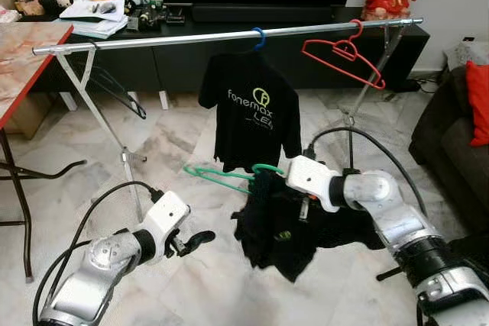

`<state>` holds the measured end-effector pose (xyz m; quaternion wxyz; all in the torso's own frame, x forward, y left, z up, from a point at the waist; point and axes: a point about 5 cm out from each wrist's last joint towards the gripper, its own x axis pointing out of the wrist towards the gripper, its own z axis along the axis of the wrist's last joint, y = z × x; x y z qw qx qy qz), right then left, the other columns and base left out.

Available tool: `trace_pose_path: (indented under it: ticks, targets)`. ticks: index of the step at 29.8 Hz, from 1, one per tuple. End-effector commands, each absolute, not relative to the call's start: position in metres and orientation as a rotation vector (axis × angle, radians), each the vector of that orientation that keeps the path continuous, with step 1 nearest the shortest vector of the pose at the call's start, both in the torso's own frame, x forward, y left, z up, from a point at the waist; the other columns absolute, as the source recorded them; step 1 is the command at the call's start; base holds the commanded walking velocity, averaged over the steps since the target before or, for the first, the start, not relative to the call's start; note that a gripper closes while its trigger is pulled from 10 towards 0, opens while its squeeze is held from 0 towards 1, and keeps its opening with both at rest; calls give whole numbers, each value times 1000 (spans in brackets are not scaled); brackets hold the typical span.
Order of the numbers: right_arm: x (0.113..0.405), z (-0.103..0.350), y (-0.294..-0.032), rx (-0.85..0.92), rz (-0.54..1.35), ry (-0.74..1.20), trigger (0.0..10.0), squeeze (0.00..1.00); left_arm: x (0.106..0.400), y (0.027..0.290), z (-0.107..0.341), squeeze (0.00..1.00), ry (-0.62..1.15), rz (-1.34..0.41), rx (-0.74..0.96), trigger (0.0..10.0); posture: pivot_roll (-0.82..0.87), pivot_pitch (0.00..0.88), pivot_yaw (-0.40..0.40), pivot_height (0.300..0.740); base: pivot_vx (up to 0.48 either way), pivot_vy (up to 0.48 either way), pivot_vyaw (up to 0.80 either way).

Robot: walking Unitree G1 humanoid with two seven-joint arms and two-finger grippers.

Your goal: Hang hanger

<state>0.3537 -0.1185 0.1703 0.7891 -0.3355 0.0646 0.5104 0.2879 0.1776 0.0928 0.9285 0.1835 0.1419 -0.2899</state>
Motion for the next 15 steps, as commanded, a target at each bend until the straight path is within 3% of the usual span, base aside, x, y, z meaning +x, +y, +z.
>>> trace_pose_path:
  ticks: [1,13,14,15]
  targets:
    - [352,185,-111,-705,1110,66,0,0,287,183,81,0,313,-540,386,10000,12,111,-34,740,0,0,0]
    - [338,198,-82,-677,1133,-4,0,0,289,182,48,0,331,-382,409,10000,0,105,-26,740,0,0,0]
    - [335,198,-77,-665,1148,-10,0,0,289,180,44,1000,332,-386,386,10000,-7,104,-27,740,0,0,0]
    - [333,199,-75,-663,1155,-13,0,0,289,178,43,1000,330,-392,380,10000,-12,103,-28,740,0,0,0]
